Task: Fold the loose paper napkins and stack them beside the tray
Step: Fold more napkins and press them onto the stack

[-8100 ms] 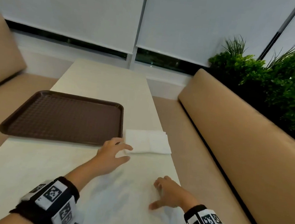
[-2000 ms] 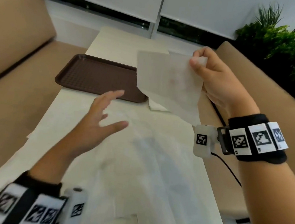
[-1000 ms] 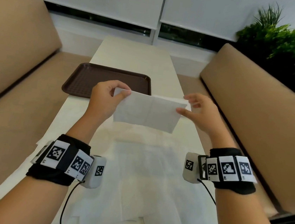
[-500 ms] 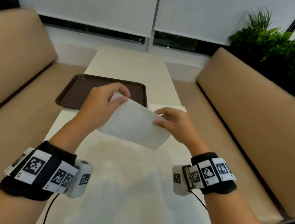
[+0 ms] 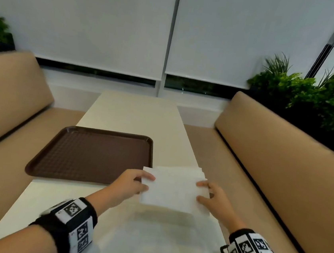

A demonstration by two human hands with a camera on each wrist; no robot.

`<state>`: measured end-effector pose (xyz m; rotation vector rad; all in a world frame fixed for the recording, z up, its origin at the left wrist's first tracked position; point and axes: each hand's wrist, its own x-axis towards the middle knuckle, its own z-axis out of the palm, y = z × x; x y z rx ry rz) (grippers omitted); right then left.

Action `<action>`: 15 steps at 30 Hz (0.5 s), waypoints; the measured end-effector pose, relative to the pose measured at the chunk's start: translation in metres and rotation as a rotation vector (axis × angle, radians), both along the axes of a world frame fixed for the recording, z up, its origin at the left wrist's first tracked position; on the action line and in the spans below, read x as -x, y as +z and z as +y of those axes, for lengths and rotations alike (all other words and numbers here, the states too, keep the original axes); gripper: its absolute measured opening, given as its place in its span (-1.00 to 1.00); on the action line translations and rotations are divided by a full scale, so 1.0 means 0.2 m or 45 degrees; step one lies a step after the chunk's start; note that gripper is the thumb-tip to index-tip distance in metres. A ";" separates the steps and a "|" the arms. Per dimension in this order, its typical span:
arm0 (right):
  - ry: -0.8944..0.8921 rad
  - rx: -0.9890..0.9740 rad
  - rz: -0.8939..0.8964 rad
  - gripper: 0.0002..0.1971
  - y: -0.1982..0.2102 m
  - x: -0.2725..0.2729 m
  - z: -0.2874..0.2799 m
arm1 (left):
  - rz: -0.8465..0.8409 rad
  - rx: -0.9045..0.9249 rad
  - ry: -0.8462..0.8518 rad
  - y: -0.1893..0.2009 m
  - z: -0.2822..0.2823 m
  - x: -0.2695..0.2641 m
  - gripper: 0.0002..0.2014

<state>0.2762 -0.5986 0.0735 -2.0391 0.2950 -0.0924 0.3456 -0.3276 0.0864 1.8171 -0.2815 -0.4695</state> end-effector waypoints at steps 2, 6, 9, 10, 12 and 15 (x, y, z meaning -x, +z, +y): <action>-0.135 0.160 -0.062 -0.77 0.01 -0.16 -0.06 | -0.033 0.014 0.133 -0.05 -0.12 -0.13 -0.71; -0.199 0.453 -0.102 -0.75 -0.07 -0.41 -0.13 | -0.125 -0.072 0.264 -0.15 -0.33 -0.32 -0.71; -0.116 0.666 0.096 -0.63 -0.17 -0.50 -0.14 | -0.193 -0.381 0.163 -0.25 -0.41 -0.41 -0.66; -0.068 0.724 0.177 -0.65 -0.22 -0.52 -0.14 | -0.222 -0.545 0.112 -0.29 -0.42 -0.42 -0.65; 0.001 0.841 0.313 -0.74 -0.29 -0.53 -0.12 | -0.277 -0.813 0.052 -0.34 -0.43 -0.41 -0.64; 0.005 0.977 0.464 -0.62 -0.34 -0.49 -0.10 | -0.372 -1.036 -0.020 -0.38 -0.44 -0.35 -0.64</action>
